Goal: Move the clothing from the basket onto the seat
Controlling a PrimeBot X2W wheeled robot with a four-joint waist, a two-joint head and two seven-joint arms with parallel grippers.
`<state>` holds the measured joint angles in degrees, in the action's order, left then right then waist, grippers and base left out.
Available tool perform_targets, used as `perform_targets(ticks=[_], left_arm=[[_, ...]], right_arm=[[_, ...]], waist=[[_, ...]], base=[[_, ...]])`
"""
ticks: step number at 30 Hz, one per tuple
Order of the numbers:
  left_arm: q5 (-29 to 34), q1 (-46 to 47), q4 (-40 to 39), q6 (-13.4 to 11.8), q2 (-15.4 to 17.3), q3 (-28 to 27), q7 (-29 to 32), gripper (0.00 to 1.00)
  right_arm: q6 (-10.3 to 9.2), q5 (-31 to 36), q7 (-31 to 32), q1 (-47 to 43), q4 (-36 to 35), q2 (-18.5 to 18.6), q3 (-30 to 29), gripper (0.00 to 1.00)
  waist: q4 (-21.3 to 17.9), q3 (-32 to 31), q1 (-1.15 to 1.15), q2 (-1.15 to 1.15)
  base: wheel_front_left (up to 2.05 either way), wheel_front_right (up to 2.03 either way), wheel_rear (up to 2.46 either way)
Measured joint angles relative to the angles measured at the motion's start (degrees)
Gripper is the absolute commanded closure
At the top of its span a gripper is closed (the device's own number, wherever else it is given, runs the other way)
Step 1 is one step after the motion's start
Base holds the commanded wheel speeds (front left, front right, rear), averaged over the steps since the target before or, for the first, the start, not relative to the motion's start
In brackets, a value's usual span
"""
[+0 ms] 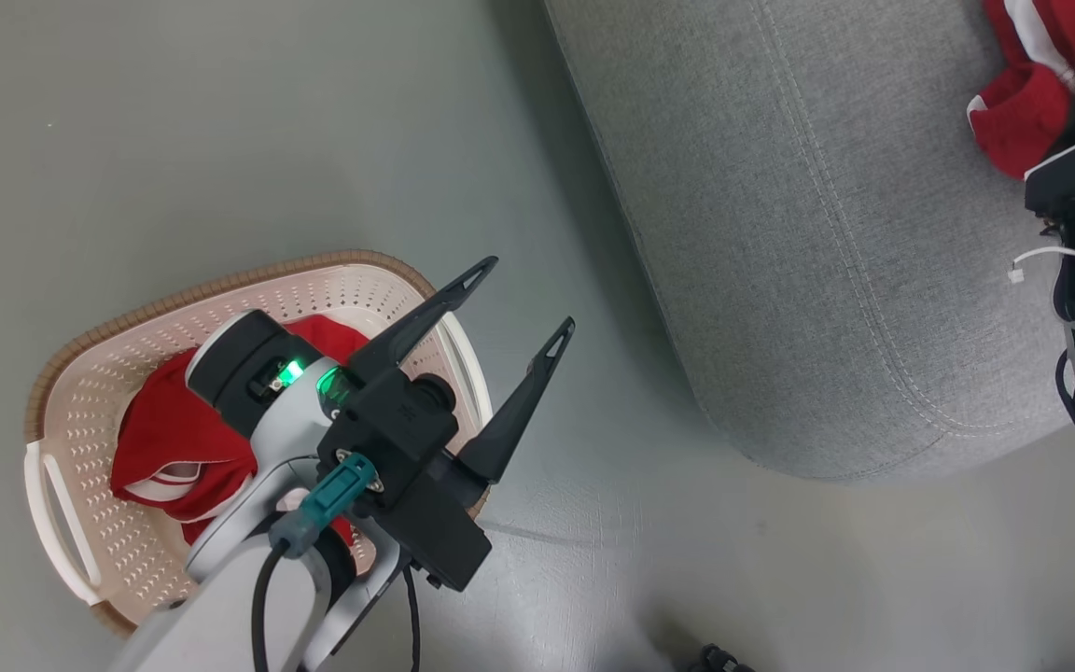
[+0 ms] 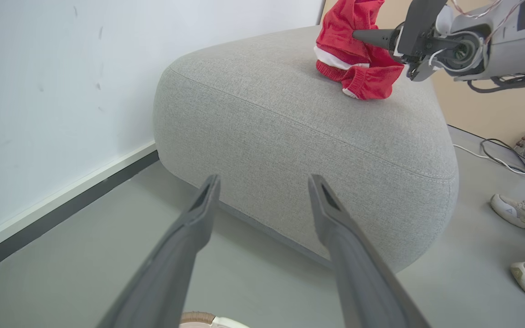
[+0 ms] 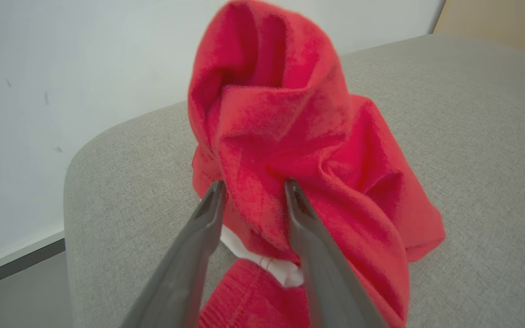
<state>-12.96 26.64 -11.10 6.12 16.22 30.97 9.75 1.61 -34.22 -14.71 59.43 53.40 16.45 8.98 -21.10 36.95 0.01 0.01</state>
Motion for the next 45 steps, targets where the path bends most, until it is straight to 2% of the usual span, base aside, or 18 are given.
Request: perform_targets(ticks=[10, 20, 32, 45], left_arm=[[-0.2, 0.3, 2.1, 0.0, -0.2, -0.4, -1.4, 0.0], [-0.6, 0.2, 5.5, -0.1, -1.4, -0.3, -4.4, 0.0], [-2.1, -3.0, 9.8, -1.4, -3.7, -0.7, -8.5, 0.0], [-5.0, -8.4, 13.4, -4.2, -5.4, -2.8, -12.3, 0.0]], right_arm=[[1.46, 0.6, 0.0, 0.3, 4.2, -0.2, 0.2, 0.0], [2.21, 2.9, 0.0, -3.2, 3.7, -0.5, 1.1, 0.0], [2.35, 8.7, 0.0, -11.2, -4.4, -2.0, 3.6, 0.0], [0.86, 12.6, 0.0, -22.3, -14.0, -2.9, 5.3, 0.0]], waist=[[-0.3, -1.3, -0.01, 0.0], [0.1, -5.0, -0.01, 0.0], [1.9, -11.8, -0.01, -0.01], [5.7, -19.3, -0.02, -0.01]], base=[[0.0, 0.0, 0.0], [0.0, 0.0, 0.0], [0.0, 0.0, 0.0], [0.0, 0.0, 0.0]])
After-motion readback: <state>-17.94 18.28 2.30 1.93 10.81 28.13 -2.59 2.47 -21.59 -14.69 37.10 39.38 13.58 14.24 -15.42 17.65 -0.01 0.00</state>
